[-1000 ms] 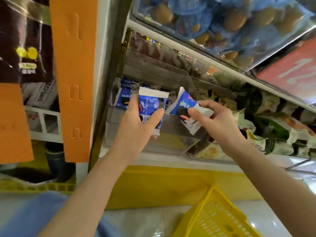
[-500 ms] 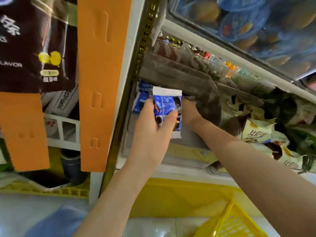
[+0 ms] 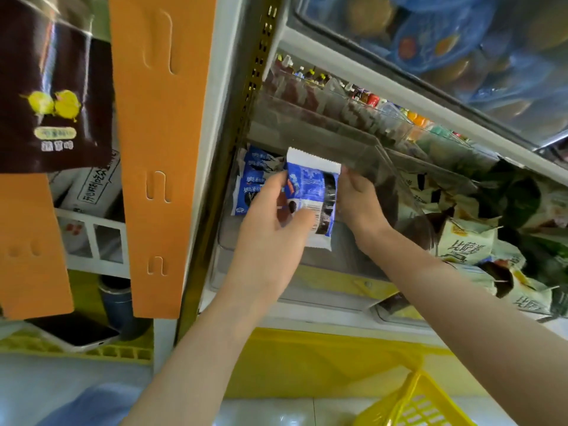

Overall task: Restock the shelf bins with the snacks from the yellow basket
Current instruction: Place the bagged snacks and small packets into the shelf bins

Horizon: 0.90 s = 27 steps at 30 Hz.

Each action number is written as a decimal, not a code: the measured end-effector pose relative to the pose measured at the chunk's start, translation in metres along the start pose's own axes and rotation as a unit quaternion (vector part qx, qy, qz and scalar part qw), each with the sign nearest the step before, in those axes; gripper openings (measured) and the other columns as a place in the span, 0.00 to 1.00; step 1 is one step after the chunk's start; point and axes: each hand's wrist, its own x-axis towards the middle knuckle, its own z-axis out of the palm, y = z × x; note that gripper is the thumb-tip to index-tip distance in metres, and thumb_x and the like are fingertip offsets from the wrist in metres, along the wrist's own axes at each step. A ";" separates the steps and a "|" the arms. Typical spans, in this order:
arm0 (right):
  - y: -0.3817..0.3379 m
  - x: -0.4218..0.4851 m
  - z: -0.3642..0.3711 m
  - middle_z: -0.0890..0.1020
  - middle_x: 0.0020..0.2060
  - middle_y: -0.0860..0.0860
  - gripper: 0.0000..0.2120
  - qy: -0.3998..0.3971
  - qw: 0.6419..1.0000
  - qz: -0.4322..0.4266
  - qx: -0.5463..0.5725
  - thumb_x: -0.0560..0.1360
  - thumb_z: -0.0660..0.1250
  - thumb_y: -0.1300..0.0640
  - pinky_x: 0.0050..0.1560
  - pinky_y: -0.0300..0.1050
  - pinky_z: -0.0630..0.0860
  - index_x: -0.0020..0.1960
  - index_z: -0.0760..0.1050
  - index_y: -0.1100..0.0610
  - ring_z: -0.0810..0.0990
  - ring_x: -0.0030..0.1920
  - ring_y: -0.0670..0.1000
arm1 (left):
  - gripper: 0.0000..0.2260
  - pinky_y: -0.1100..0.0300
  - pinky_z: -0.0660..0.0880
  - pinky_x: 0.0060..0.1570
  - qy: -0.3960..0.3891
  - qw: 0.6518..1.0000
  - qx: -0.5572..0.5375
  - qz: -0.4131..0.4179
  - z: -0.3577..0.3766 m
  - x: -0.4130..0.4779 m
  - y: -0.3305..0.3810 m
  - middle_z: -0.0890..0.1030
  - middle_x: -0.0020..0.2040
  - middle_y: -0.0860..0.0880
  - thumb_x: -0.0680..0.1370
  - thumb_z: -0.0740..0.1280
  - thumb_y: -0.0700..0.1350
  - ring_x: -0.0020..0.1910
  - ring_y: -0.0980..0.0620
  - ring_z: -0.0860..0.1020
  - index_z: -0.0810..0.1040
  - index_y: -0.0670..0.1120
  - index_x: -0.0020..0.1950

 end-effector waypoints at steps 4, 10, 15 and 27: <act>0.003 -0.048 -0.026 0.85 0.46 0.54 0.25 -0.107 0.985 0.020 0.134 0.79 0.50 0.40 0.50 0.47 0.79 0.49 0.80 0.54 0.83 0.46 0.52 | 0.18 0.74 0.74 0.45 -0.015 0.997 0.070 0.020 -0.002 -0.003 0.000 0.80 0.50 0.59 0.74 0.69 0.42 0.47 0.65 0.78 0.73 0.55 0.61; 0.003 -0.092 -0.060 0.85 0.42 0.52 0.17 -0.094 0.986 -0.038 0.131 0.70 0.61 0.43 0.35 0.38 0.79 0.50 0.77 0.54 0.85 0.40 0.50 | 0.14 0.70 0.72 0.53 -0.021 0.986 0.161 0.034 0.012 -0.017 -0.003 0.76 0.53 0.58 0.73 0.70 0.42 0.51 0.65 0.75 0.73 0.59 0.52; 0.015 -0.112 -0.067 0.81 0.44 0.42 0.06 0.097 0.946 -0.275 -0.139 0.74 0.64 0.48 0.42 0.44 0.79 0.48 0.74 0.48 0.80 0.44 0.42 | 0.07 0.76 0.69 0.45 -0.041 0.987 0.135 0.072 0.033 -0.035 0.001 0.78 0.47 0.58 0.73 0.68 0.49 0.47 0.64 0.76 0.75 0.57 0.50; 0.011 -0.121 -0.083 0.69 0.57 0.40 0.26 0.026 0.918 -0.303 -0.254 0.72 0.61 0.43 0.56 0.28 0.67 0.67 0.69 0.51 0.66 0.60 0.40 | 0.15 0.56 0.79 0.48 -0.066 0.997 -0.006 -0.044 0.027 -0.031 -0.001 0.83 0.47 0.50 0.68 0.67 0.52 0.48 0.52 0.82 0.78 0.50 0.54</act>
